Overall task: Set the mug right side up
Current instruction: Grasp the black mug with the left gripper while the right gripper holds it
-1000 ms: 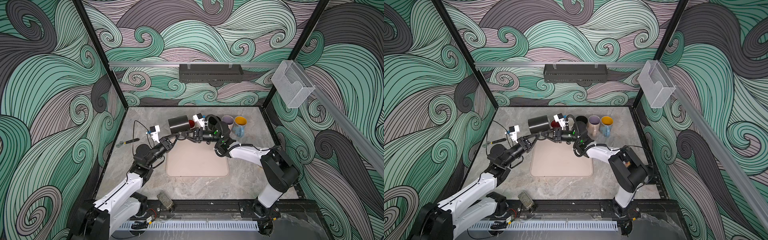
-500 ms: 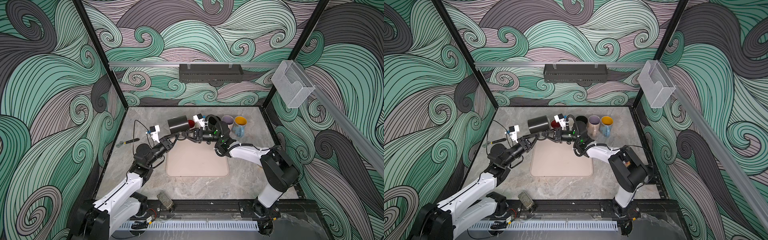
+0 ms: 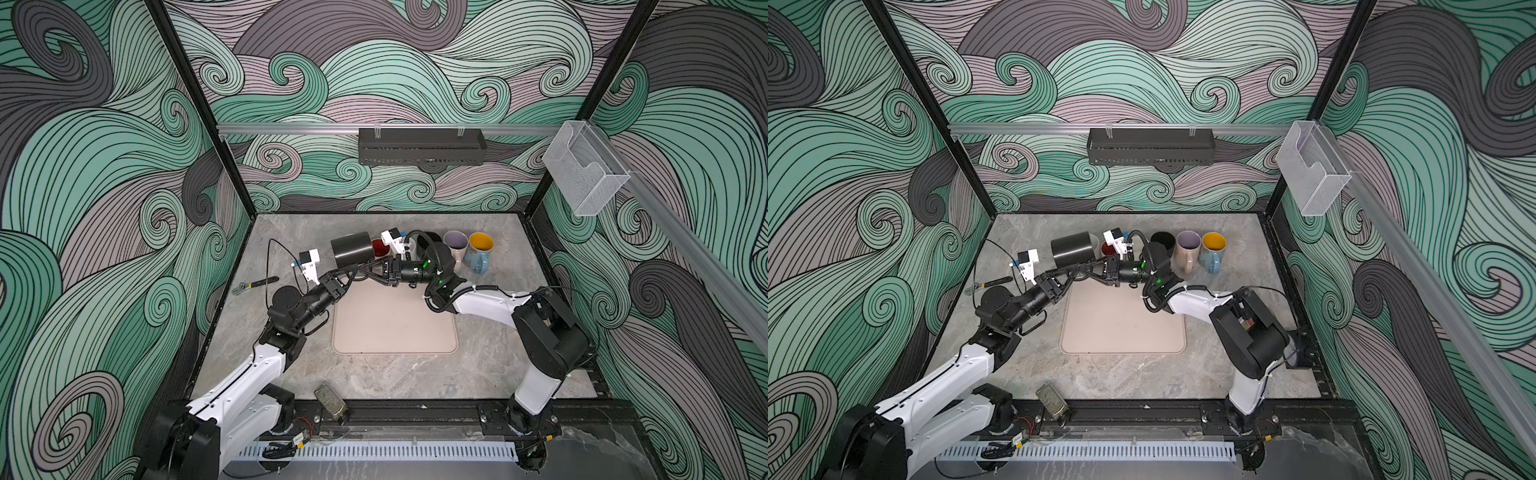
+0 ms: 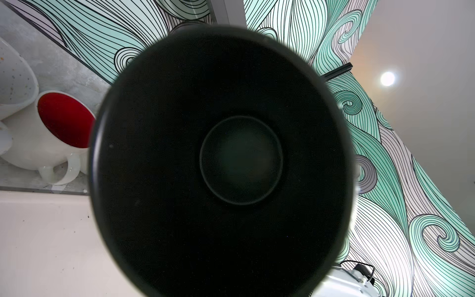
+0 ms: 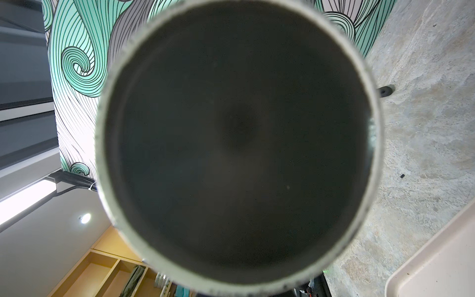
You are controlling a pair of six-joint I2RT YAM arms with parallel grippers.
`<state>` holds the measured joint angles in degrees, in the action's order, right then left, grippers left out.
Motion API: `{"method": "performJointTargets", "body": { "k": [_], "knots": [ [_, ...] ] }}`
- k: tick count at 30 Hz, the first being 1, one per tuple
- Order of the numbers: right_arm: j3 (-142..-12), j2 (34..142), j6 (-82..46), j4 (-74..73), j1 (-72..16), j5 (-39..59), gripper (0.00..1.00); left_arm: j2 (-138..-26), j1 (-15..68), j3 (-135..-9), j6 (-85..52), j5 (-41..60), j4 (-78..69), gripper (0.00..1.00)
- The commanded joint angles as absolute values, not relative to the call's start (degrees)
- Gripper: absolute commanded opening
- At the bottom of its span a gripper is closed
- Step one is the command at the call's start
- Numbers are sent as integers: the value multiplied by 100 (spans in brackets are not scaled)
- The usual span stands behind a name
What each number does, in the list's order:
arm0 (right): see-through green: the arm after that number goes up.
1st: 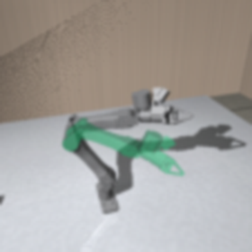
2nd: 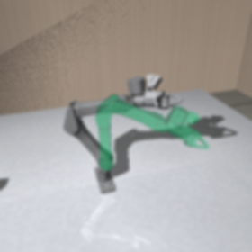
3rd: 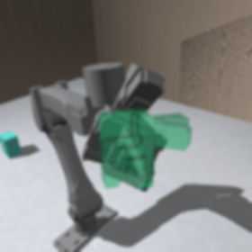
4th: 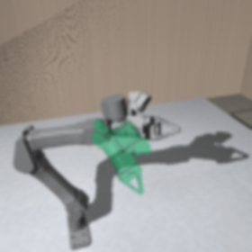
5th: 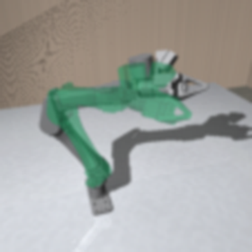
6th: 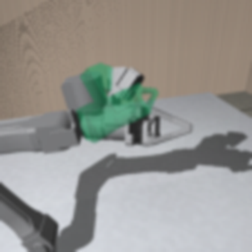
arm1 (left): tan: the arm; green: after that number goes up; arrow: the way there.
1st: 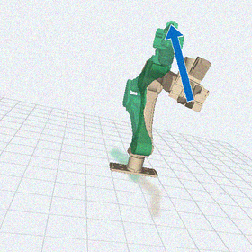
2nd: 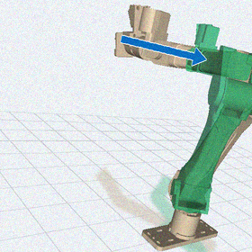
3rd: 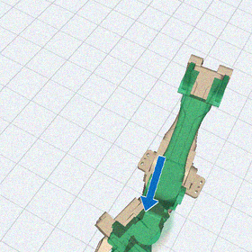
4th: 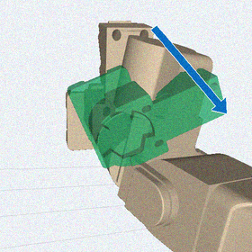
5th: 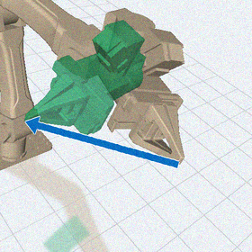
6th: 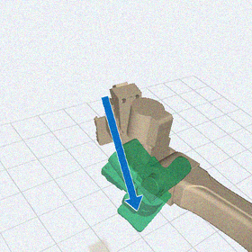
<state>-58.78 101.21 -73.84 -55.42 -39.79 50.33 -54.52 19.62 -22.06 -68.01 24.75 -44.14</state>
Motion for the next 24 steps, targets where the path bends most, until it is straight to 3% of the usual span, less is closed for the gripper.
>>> {"method": "performJointTargets", "body": {
  "k": [1, 5, 9, 17, 24],
  "knots": [
    [-6144, 10078, -7470, -6464, -4125, 5444, 0, -5383, 1914, -2327, -6717, 2340, -4486, 23],
    [-6193, 10182, -7560, -6508, -4149, 5521, 0, -5362, 1907, -2321, -6713, 2329, -4518, 0],
    [-6258, 10282, -7607, -6524, -4149, 5542, 0, -5245, 1907, -2342, -6621, 2284, -4443, 0],
    [-6292, 10261, -6990, -5692, -4096, 5476, 45, -4716, 1894, -2796, -5961, 2064, -3351, 0],
    [-6100, 10128, -6760, -5456, -4065, 5350, 61, -4675, 1874, -3209, -5448, 1584, -3178, 0]
  ]
}}
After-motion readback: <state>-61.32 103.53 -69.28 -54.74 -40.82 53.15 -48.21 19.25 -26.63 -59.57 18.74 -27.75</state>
